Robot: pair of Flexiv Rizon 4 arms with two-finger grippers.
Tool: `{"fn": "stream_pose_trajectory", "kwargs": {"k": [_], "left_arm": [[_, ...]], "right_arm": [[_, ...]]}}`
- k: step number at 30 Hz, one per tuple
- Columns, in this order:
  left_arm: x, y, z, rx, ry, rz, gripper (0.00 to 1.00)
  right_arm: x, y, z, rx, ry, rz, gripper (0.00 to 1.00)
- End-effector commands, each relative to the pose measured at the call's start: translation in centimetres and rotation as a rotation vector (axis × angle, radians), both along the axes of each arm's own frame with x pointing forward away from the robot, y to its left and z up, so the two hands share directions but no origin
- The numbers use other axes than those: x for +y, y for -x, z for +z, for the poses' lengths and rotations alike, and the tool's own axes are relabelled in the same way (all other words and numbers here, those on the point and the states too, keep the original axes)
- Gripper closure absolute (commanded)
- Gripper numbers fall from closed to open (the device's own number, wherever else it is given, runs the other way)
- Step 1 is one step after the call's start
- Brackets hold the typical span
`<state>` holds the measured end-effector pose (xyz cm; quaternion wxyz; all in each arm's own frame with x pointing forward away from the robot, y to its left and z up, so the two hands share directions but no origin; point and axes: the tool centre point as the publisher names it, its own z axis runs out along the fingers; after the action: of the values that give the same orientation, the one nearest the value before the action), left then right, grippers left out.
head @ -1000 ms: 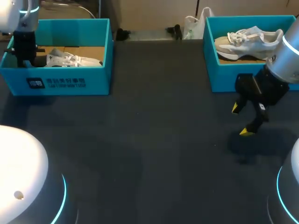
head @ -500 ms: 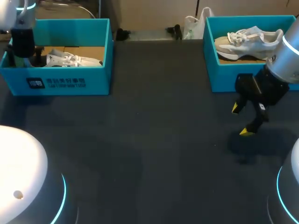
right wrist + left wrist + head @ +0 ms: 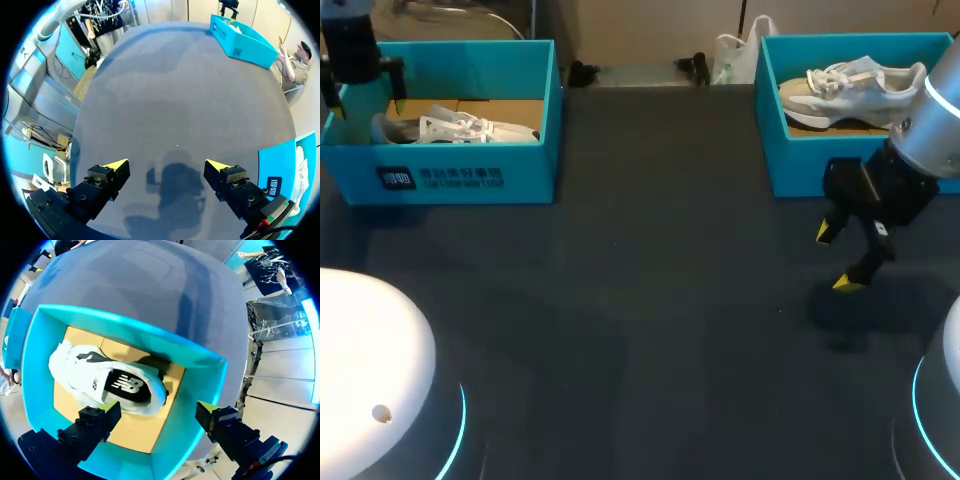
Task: Take the shoe out of the shoebox, open the shoe tongue, remove and reinsert the insole, then place the shoe into the shoebox
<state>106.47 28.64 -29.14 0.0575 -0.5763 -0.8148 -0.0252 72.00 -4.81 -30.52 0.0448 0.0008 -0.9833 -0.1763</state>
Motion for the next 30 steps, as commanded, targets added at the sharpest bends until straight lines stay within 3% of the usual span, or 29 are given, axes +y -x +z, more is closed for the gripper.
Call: {"fn": "stream_pose_trajectory", "kwargs": {"k": [1, 17, 24, 26, 30], "left_arm": [[-0.1, 2.0, 2.8, -0.025, 0.012, -0.012, 0.0], [0.3, 7.6, 10.2, -0.066, 0.07, -0.205, 0.0], [0.3, 7.6, 10.2, -0.066, 0.07, -0.205, 0.0], [0.3, 7.6, 10.2, -0.066, 0.07, -0.205, 0.0], [0.3, 7.6, 10.2, -0.066, 0.07, -0.205, 0.0]], "right_arm": [[0.1, 0.0, 0.0, -0.001, 0.004, -0.001, 0.0], [0.1, 0.0, 0.0, -0.001, 0.004, -0.001, 0.0], [0.1, 0.0, 0.0, -0.001, 0.004, -0.001, 0.0], [-0.9, -0.9, 1.3, -0.014, 0.016, -0.014, 0.0], [-2.8, -4.1, 4.5, 0.071, 0.082, -0.19, 0.0]]}}
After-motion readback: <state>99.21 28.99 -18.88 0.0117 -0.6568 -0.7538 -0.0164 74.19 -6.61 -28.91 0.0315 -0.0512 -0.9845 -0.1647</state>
